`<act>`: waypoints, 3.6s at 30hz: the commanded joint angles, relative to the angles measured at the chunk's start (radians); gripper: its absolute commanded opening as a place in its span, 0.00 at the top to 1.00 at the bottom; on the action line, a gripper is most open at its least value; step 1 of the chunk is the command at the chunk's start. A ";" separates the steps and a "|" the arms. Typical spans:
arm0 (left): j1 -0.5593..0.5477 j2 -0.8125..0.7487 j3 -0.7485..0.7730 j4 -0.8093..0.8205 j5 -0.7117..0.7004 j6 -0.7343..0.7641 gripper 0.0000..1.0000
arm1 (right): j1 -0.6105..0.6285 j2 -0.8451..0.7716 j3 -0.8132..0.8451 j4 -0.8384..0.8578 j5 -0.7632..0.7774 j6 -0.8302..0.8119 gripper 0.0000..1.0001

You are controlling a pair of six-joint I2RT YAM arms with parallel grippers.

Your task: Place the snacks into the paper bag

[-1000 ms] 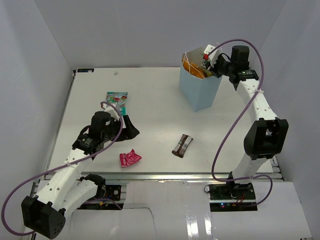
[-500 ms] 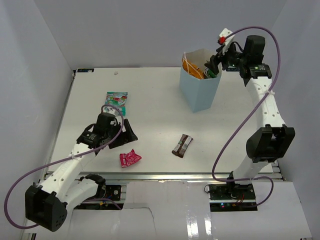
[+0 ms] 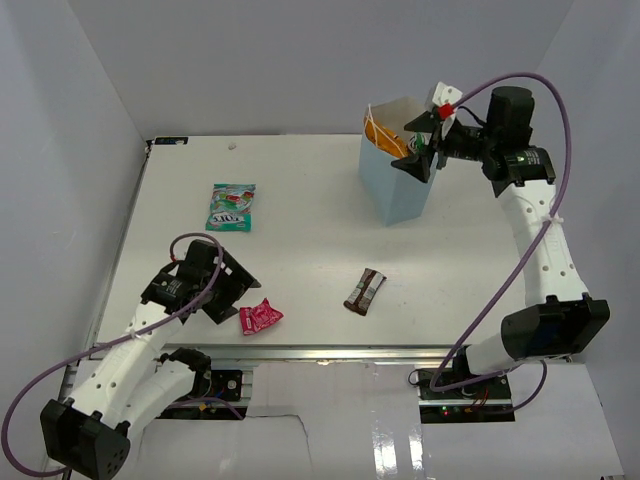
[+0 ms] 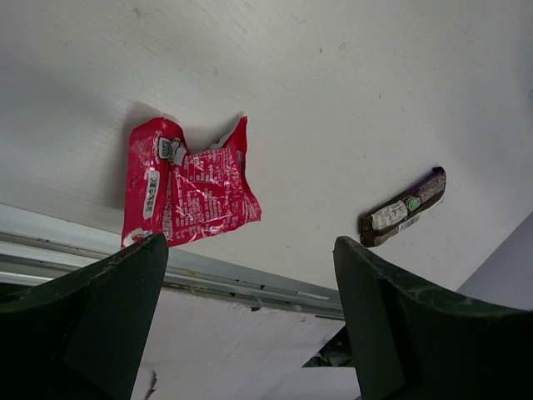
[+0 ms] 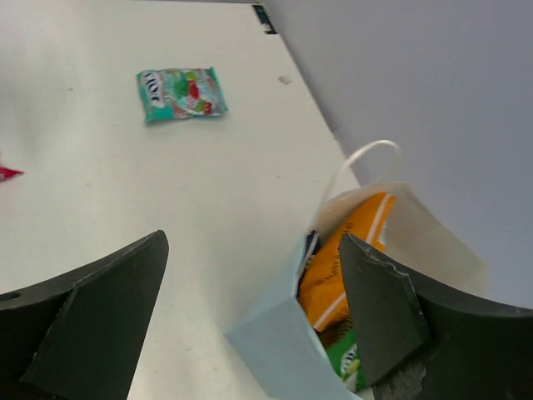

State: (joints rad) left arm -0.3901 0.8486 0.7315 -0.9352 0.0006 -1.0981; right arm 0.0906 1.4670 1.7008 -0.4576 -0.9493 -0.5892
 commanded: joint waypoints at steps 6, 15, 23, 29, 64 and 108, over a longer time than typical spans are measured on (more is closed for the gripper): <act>0.000 -0.077 -0.072 -0.100 -0.024 -0.315 0.10 | 0.214 -0.045 -0.183 -0.167 -0.006 -0.109 0.12; 0.000 -0.082 -0.104 -0.119 -0.002 -0.379 0.12 | 0.383 -0.028 -0.400 -0.109 0.053 -0.040 0.12; 0.000 -0.071 -0.127 -0.123 0.067 -0.390 0.13 | 0.397 0.006 -0.441 -0.096 0.041 -0.017 0.12; 0.000 -0.091 -0.133 -0.137 0.071 -0.393 0.13 | 0.403 0.016 -0.461 -0.069 0.037 0.014 0.12; 0.002 0.093 -0.294 0.222 0.102 -0.324 0.27 | 0.416 0.019 -0.478 -0.079 0.030 0.012 0.13; 0.002 0.170 -0.204 0.792 0.441 -0.160 1.00 | 0.933 -0.028 -0.705 0.531 0.843 -0.110 0.10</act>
State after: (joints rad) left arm -0.3893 1.0016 0.4900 -0.2031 0.3611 -1.2003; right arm 1.0046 1.4380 1.0035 -0.1127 -0.2726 -0.7155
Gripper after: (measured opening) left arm 0.089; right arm 0.898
